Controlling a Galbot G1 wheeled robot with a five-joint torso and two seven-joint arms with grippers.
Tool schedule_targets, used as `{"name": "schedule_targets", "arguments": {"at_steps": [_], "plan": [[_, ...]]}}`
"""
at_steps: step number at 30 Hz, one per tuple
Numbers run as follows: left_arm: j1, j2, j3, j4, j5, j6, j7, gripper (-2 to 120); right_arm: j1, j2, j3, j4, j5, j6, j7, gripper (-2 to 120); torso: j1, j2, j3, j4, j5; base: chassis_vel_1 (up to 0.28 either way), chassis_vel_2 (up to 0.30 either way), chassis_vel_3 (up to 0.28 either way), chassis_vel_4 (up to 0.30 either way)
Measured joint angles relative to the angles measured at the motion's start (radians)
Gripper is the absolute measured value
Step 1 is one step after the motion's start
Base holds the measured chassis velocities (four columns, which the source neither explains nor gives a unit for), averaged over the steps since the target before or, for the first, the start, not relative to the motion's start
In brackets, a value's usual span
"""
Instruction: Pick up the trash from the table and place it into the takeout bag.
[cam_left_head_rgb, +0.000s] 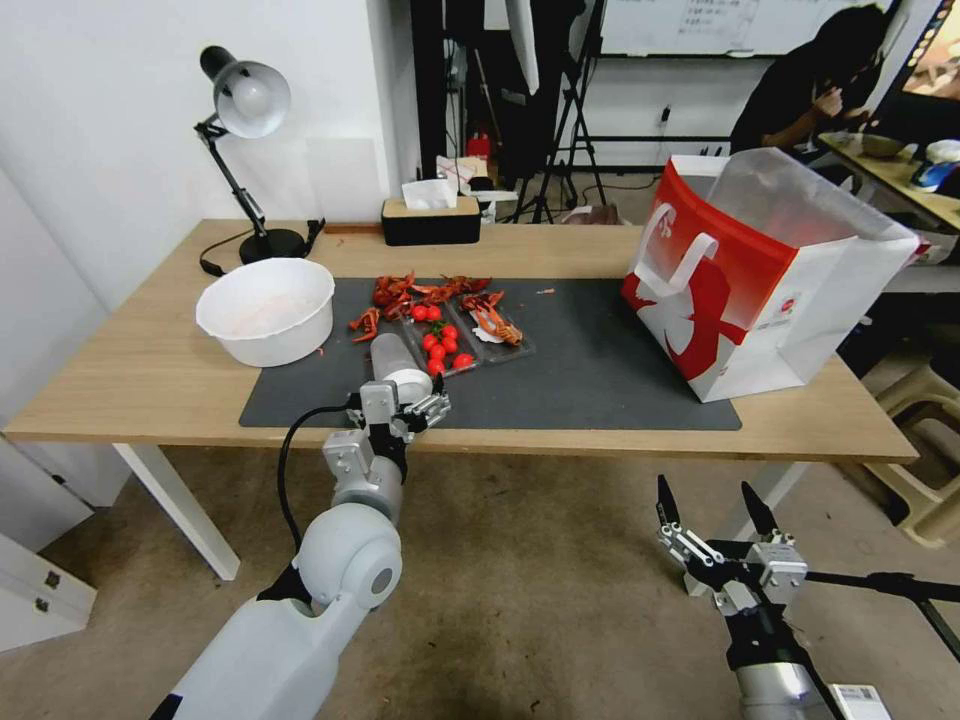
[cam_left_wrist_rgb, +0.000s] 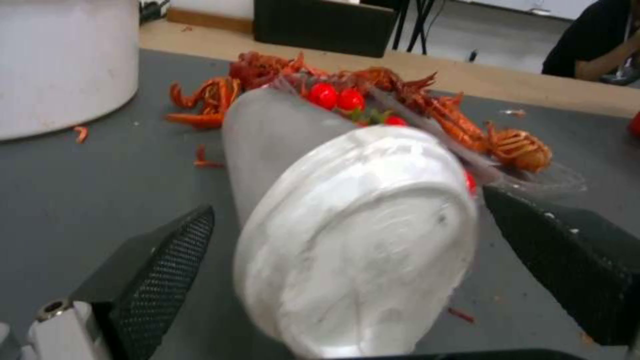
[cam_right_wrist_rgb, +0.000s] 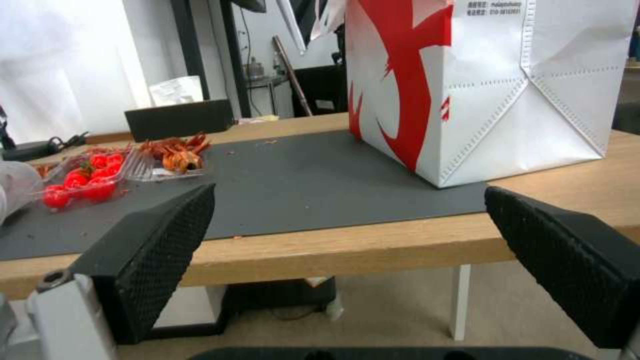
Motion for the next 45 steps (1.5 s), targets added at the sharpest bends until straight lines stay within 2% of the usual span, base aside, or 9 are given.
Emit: {"name": "schedule_targets", "arguments": {"at_steps": [4, 7, 11, 34, 38, 40, 41, 43, 45], "plan": [[-0.022, -0.013, 0.019, 0.018, -0.018, 0.025, -0.013, 97, -0.003, 0.000, 0.007, 0.001, 0.002, 0.000, 0.001, 100, 0.000, 0.000, 0.000, 0.0000, -0.0001, 0.000, 0.000, 0.000, 0.000], [-0.027, -0.015, 0.019, 0.026, -0.035, 0.039, -0.038, 82, -0.003, 0.001, 0.009, 0.001, 0.004, 0.001, 0.001, 100, 0.000, 0.000, 0.000, 0.0001, -0.0002, 0.000, 0.000, 0.000, 0.000], [-0.027, -0.007, 0.016, 0.038, -0.039, 0.044, -0.043, 73, -0.003, 0.006, 0.008, 0.000, 0.005, 0.003, 0.001, 100, 0.000, 0.000, 0.000, 0.0001, -0.0003, 0.000, 0.000, 0.000, 0.000], [-0.029, -0.007, 0.010, 0.056, -0.035, -0.003, -0.007, 72, -0.010, 0.008, 0.011, -0.003, 0.008, 0.015, 0.002, 100, 0.000, 0.000, 0.000, 0.0001, -0.0003, 0.000, 0.000, 0.000, 0.000], [-0.024, 0.000, 0.004, 0.055, -0.029, -0.036, 0.032, 72, -0.010, 0.009, 0.010, -0.002, 0.008, 0.015, 0.002, 100, 0.000, 0.000, 0.000, 0.0000, -0.0003, 0.000, 0.000, 0.000, 0.000], [-0.020, 0.022, -0.010, 0.042, -0.008, -0.102, 0.104, 72, -0.010, 0.013, 0.008, 0.000, 0.007, 0.017, 0.001, 100, 0.000, 0.000, 0.000, 0.0001, -0.0002, 0.000, 0.000, 0.000, 0.000], [-0.020, 0.022, -0.010, 0.042, -0.008, -0.102, 0.104, 72, -0.010, 0.013, 0.008, 0.000, 0.007, 0.017, 0.001, 100, 0.000, 0.000, 0.000, 0.0001, -0.0002, 0.000, 0.000, 0.000, 0.000], [-0.036, 0.061, -0.022, 0.039, -0.015, -0.202, 0.220, 71, -0.012, 0.019, 0.007, 0.000, 0.006, 0.020, 0.000, 100, 0.000, 0.000, 0.000, 0.0003, -0.0001, 0.000, 0.000, 0.000, 0.000], [-0.052, 0.070, -0.022, 0.042, -0.025, -0.224, 0.246, 71, -0.013, 0.020, 0.006, 0.001, 0.005, 0.020, -0.001, 100, 0.000, 0.000, 0.000, 0.0004, -0.0005, 0.000, 0.000, 0.000, 0.000]]}}
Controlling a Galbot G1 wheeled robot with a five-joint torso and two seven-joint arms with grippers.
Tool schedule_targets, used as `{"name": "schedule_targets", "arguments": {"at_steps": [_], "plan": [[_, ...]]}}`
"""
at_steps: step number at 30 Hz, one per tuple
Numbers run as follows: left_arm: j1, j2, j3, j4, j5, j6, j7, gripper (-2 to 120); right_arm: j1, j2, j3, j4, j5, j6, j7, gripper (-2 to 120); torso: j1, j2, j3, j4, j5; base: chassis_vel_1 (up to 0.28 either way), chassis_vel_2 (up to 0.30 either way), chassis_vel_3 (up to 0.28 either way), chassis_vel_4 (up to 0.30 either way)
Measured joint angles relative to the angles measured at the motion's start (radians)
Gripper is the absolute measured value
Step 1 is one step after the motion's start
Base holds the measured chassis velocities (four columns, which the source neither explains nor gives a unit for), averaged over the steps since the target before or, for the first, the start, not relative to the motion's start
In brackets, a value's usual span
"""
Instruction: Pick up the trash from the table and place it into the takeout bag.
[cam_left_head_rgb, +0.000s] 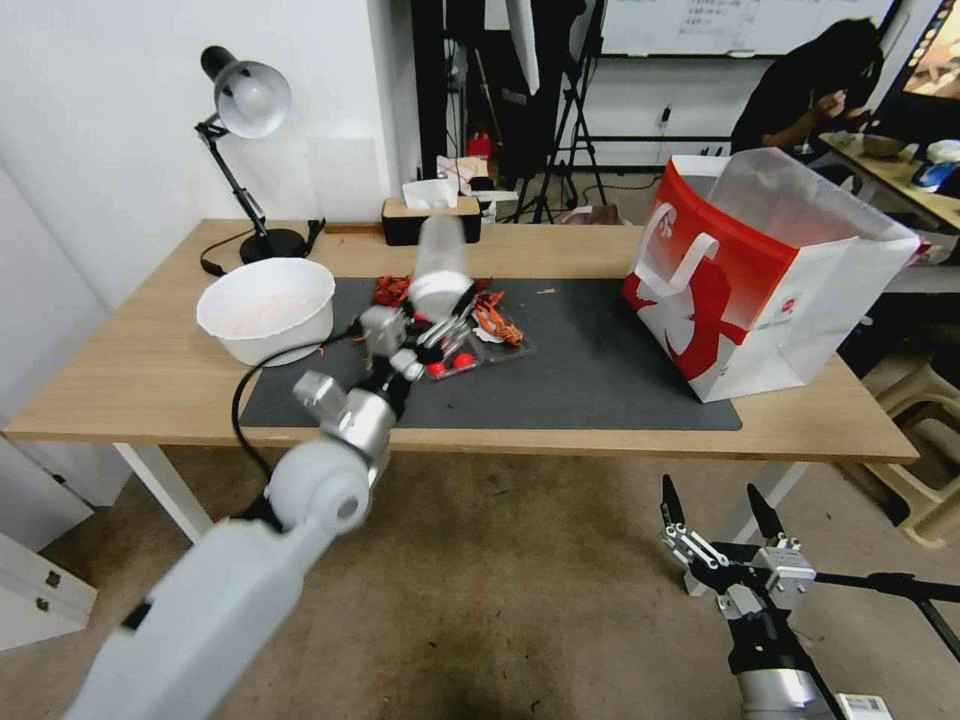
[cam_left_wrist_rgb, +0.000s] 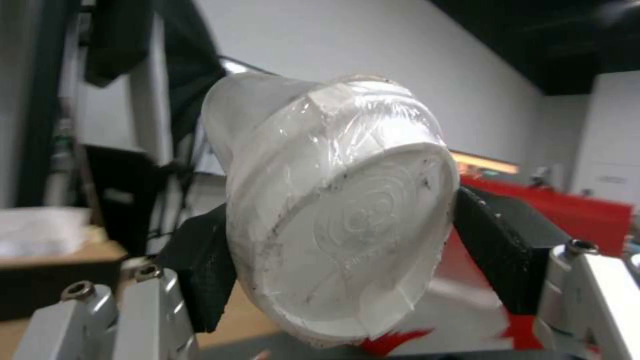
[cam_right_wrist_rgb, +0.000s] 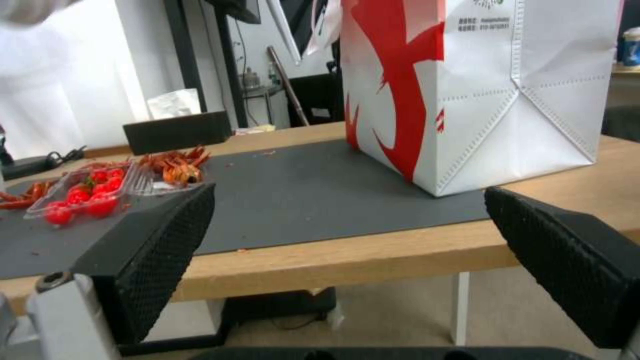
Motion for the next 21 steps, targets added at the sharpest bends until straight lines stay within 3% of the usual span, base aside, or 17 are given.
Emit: {"name": "schedule_targets", "arguments": {"at_steps": [3, 4, 7, 8, 9, 11, 12, 15, 19, 21], "plan": [[-0.076, 0.040, 0.019, 0.017, -0.081, -0.051, 0.098, 71, -0.002, 0.004, 0.000, 0.004, -0.002, 0.002, -0.001, 100, 0.000, 0.000, 0.000, -0.0004, 0.0001, 0.000, 0.000, 0.000, 0.000], [-0.076, 0.040, 0.019, 0.017, -0.081, -0.051, 0.098, 71, -0.002, 0.004, 0.000, 0.004, -0.002, 0.002, -0.001, 100, 0.000, 0.000, 0.000, -0.0004, 0.0001, 0.000, 0.000, 0.000, 0.000], [-0.234, 0.079, 0.093, 0.072, -0.215, -0.088, 0.260, 71, -0.005, 0.009, 0.000, 0.014, -0.004, 0.001, -0.001, 100, 0.000, 0.000, 0.000, -0.0003, 0.0004, 0.000, 0.000, 0.000, 0.000], [-0.234, 0.079, 0.093, 0.072, -0.215, -0.088, 0.260, 71, -0.005, 0.009, 0.000, 0.014, -0.004, 0.001, -0.001, 100, 0.000, 0.000, 0.000, -0.0003, 0.0004, 0.000, 0.000, 0.000, 0.000], [-0.308, 0.079, 0.130, 0.105, -0.245, -0.096, 0.298, 71, -0.005, 0.012, 0.000, 0.016, -0.008, 0.000, -0.001, 100, 0.000, 0.000, 0.000, -0.0003, 0.0001, 0.000, 0.000, 0.000, 0.000], [-0.448, 0.047, 0.203, 0.170, -0.297, -0.098, 0.338, 71, -0.006, 0.018, 0.000, 0.021, -0.014, -0.005, 0.001, 100, 0.000, 0.000, 0.000, -0.0002, 0.0005, 0.000, 0.000, 0.000, 0.000], [-0.448, 0.047, 0.203, 0.170, -0.297, -0.098, 0.338, 71, -0.006, 0.018, 0.000, 0.021, -0.014, -0.005, 0.001, 100, 0.000, 0.000, 0.000, -0.0002, 0.0005, 0.000, 0.000, 0.000, 0.000], [-0.623, -0.063, 0.315, 0.296, -0.327, -0.096, 0.353, 71, -0.009, 0.023, 0.007, 0.022, -0.020, -0.009, 0.004, 100, 0.000, 0.000, 0.000, -0.0005, 0.0007, 0.000, 0.000, 0.000, 0.000], [-0.733, -0.131, 0.401, 0.382, -0.349, -0.096, 0.374, 71, -0.013, 0.028, 0.016, 0.023, -0.019, -0.010, 0.005, 100, 0.000, 0.000, 0.000, -0.0006, 0.0008, 0.000, 0.000, 0.000, 0.000], [-0.843, -0.192, 0.478, 0.480, -0.364, -0.107, 0.426, 71, -0.014, 0.037, 0.025, 0.021, -0.016, -0.009, 0.006, 100, 0.000, 0.000, 0.000, -0.0005, 0.0007, 0.000, 0.000, 0.000, 0.000]]}}
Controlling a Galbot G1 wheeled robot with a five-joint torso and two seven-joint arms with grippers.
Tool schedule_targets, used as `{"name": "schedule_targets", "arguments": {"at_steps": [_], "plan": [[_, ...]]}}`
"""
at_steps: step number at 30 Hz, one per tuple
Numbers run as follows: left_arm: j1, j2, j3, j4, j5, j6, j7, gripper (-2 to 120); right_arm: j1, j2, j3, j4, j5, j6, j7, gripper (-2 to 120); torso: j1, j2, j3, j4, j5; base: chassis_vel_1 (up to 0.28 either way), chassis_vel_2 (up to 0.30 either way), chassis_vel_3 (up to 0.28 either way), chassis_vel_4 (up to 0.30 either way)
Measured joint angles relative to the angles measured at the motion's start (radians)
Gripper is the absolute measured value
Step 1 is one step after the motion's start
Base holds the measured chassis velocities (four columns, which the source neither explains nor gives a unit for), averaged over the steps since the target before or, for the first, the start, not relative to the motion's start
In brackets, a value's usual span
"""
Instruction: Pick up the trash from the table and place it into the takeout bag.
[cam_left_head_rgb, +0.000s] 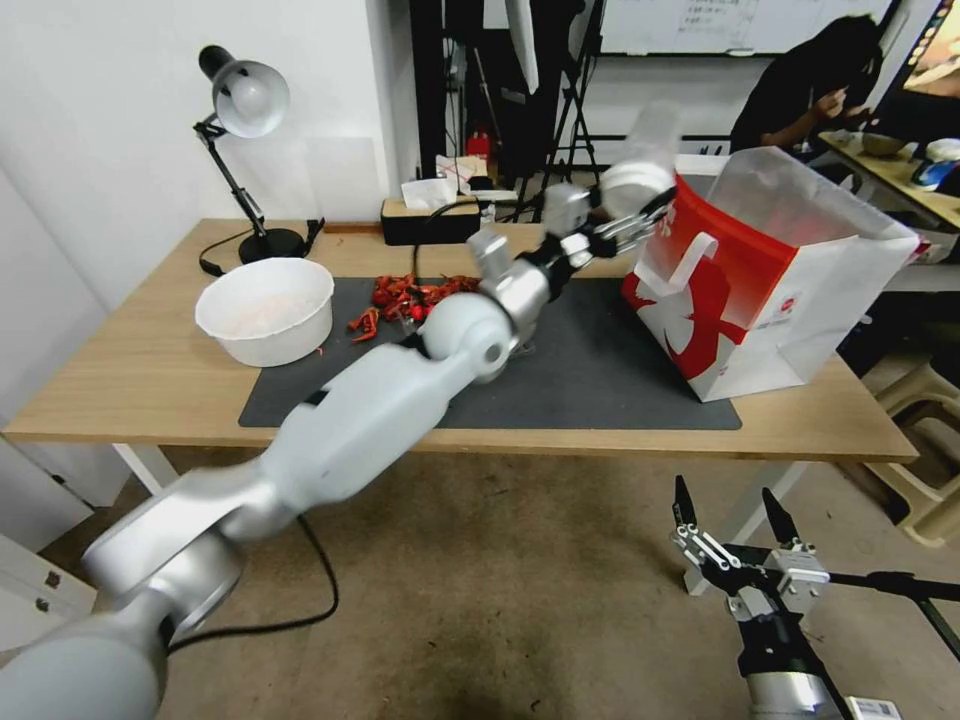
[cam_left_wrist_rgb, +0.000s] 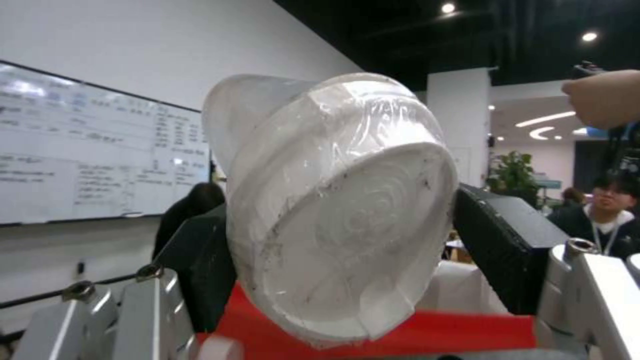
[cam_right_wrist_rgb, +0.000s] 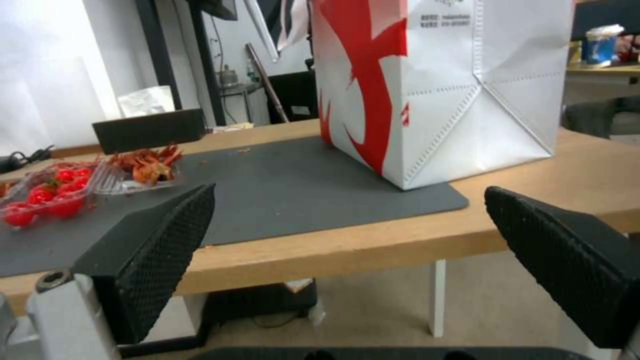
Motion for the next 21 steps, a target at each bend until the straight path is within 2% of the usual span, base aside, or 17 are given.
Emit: {"name": "schedule_targets", "arguments": {"at_steps": [1, 2, 5, 6, 7, 9, 10, 12, 13, 14, 16, 21], "plan": [[-0.046, -0.028, 0.024, 0.047, -0.010, -0.003, 0.024, 71, -0.001, 0.006, 0.002, -0.001, 0.001, 0.001, 0.000, 100, 0.000, 0.000, 0.000, 0.0002, 0.0000, 0.000, 0.000, 0.000, 0.000], [-0.046, -0.028, 0.024, 0.047, -0.010, -0.003, 0.024, 71, -0.001, 0.006, 0.002, -0.001, 0.001, 0.001, 0.000, 100, 0.000, 0.000, 0.000, 0.0002, 0.0000, 0.000, 0.000, 0.000, 0.000], [-0.158, -0.157, 0.073, 0.193, -0.019, -0.007, 0.073, 71, -0.004, 0.020, 0.007, -0.009, 0.001, 0.010, 0.000, 100, 0.000, 0.000, 0.000, 0.0002, -0.0001, 0.000, 0.000, 0.000, 0.000], [-0.158, -0.157, 0.073, 0.193, -0.019, -0.007, 0.073, 71, -0.004, 0.020, 0.007, -0.009, 0.001, 0.010, 0.000, 100, 0.000, 0.000, 0.000, 0.0002, -0.0001, 0.000, 0.000, 0.000, 0.000], [-0.195, -0.218, 0.083, 0.247, -0.019, -0.011, 0.095, 71, -0.007, 0.025, 0.011, -0.009, 0.003, 0.014, -0.001, 100, 0.000, 0.000, 0.000, -0.0001, 0.0001, 0.000, 0.000, 0.000, 0.000], [-0.229, -0.280, 0.105, 0.307, -0.019, -0.019, 0.117, 71, -0.010, 0.027, 0.017, -0.009, 0.009, 0.019, -0.002, 100, 0.000, 0.000, 0.000, 0.0000, 0.0000, 0.000, 0.000, 0.000, 0.000], [-0.229, -0.280, 0.105, 0.307, -0.019, -0.019, 0.117, 71, -0.010, 0.027, 0.017, -0.009, 0.009, 0.019, -0.002, 100, 0.000, 0.000, 0.000, 0.0000, 0.0000, 0.000, 0.000, 0.000, 0.000], [-0.262, -0.327, 0.136, 0.355, -0.024, -0.025, 0.137, 71, -0.010, 0.027, 0.025, -0.011, 0.017, 0.024, -0.003, 100, 0.000, 0.000, 0.000, -0.0002, -0.0001, 0.000, 0.000, 0.000, 0.000], [-0.262, -0.327, 0.136, 0.355, -0.024, -0.025, 0.137, 71, -0.010, 0.027, 0.025, -0.011, 0.017, 0.024, -0.003, 100, 0.000, 0.000, 0.000, -0.0002, -0.0001, 0.000, 0.000, 0.000, 0.000], [-0.278, -0.337, 0.155, 0.387, -0.024, -0.027, 0.148, 71, -0.012, 0.028, 0.029, -0.014, 0.022, 0.028, -0.003, 100, 0.000, 0.000, 0.000, -0.0004, 0.0000, 0.000, 0.000, 0.000, 0.000], [-0.303, -0.338, 0.177, 0.444, -0.016, -0.032, 0.162, 71, -0.014, 0.028, 0.031, -0.018, 0.026, 0.036, -0.004, 100, 0.000, 0.000, 0.000, 0.0003, -0.0002, 0.000, 0.000, 0.000, 0.000], [-0.327, -0.336, 0.194, 0.508, 0.010, -0.038, 0.193, 71, -0.019, 0.027, 0.034, -0.020, 0.032, 0.046, -0.007, 100, 0.000, 0.000, 0.000, 0.0006, -0.0003, 0.000, 0.000, 0.000, 0.000]]}}
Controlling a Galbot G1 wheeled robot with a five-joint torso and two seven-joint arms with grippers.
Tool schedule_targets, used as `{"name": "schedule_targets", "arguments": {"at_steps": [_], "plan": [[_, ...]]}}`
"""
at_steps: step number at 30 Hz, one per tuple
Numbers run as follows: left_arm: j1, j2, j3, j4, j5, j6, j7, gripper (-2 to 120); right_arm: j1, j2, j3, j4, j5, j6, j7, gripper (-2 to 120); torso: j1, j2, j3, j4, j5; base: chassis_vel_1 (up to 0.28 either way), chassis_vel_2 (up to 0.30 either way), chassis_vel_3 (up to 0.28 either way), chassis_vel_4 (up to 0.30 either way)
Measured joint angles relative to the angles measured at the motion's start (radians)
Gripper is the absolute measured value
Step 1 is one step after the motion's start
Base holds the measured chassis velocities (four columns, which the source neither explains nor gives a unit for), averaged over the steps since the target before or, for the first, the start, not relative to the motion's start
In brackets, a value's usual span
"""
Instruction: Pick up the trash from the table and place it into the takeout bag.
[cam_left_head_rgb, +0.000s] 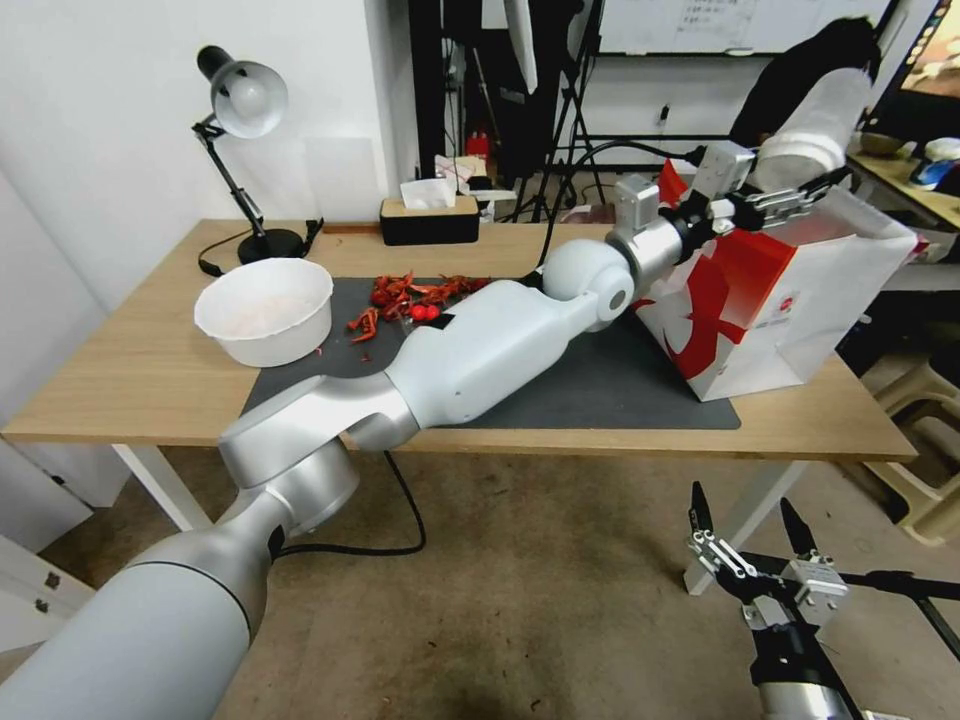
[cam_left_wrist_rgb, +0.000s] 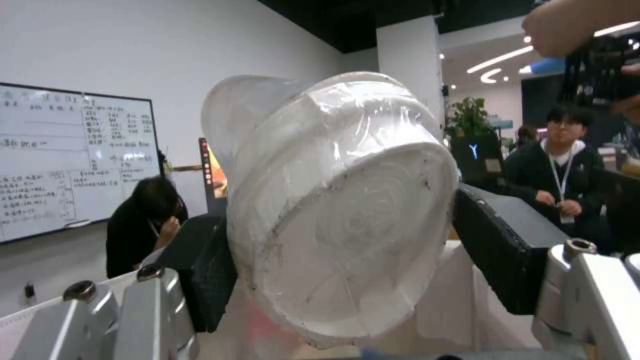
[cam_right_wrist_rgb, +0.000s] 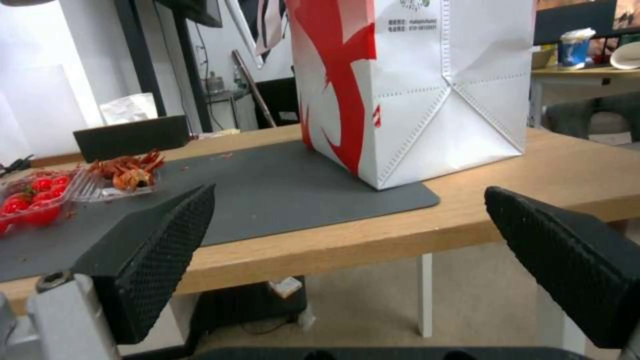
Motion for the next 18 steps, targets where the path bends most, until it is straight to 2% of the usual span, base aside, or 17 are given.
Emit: {"name": "schedule_targets", "arguments": {"at_steps": [6, 9, 10, 11, 13, 18], "plan": [[-0.005, 0.002, 0.016, -0.025, 0.049, 0.020, 0.004, 71, -0.006, -0.004, 0.004, 0.000, 0.008, 0.011, -0.004, 100, 0.000, 0.000, 0.000, -0.0004, 0.0000, 0.000, 0.000, 0.000, 0.000], [-0.005, 0.003, 0.017, -0.032, 0.054, 0.022, -0.002, 79, -0.007, -0.005, 0.004, 0.000, 0.008, 0.013, -0.005, 100, 0.000, 0.000, 0.000, -0.0004, 0.0000, 0.000, 0.000, 0.000, 0.000], [-0.005, 0.003, 0.017, -0.035, 0.055, 0.023, -0.006, 85, -0.007, -0.005, 0.004, 0.000, 0.008, 0.015, -0.006, 100, 0.000, 0.000, 0.000, -0.0004, 0.0000, 0.000, 0.000, 0.000, 0.000], [-0.005, 0.003, 0.017, -0.035, 0.055, 0.023, -0.006, 85, -0.007, -0.005, 0.004, 0.000, 0.008, 0.015, -0.006, 100, 0.000, 0.000, 0.000, -0.0004, 0.0000, 0.000, 0.000, 0.000, 0.000], [-0.004, 0.004, 0.017, -0.043, 0.058, 0.027, -0.016, 95, -0.008, -0.005, 0.002, 0.004, 0.008, 0.017, -0.008, 100, 0.000, 0.000, 0.000, -0.0004, 0.0000, 0.000, 0.000, 0.000, 0.000], [0.006, 0.004, 0.007, -0.055, 0.066, 0.031, -0.035, 100, -0.010, -0.005, -0.002, 0.007, 0.008, 0.018, -0.009, 100, 0.000, 0.000, 0.000, -0.0004, 0.0000, 0.000, 0.000, 0.000, 0.000]]}}
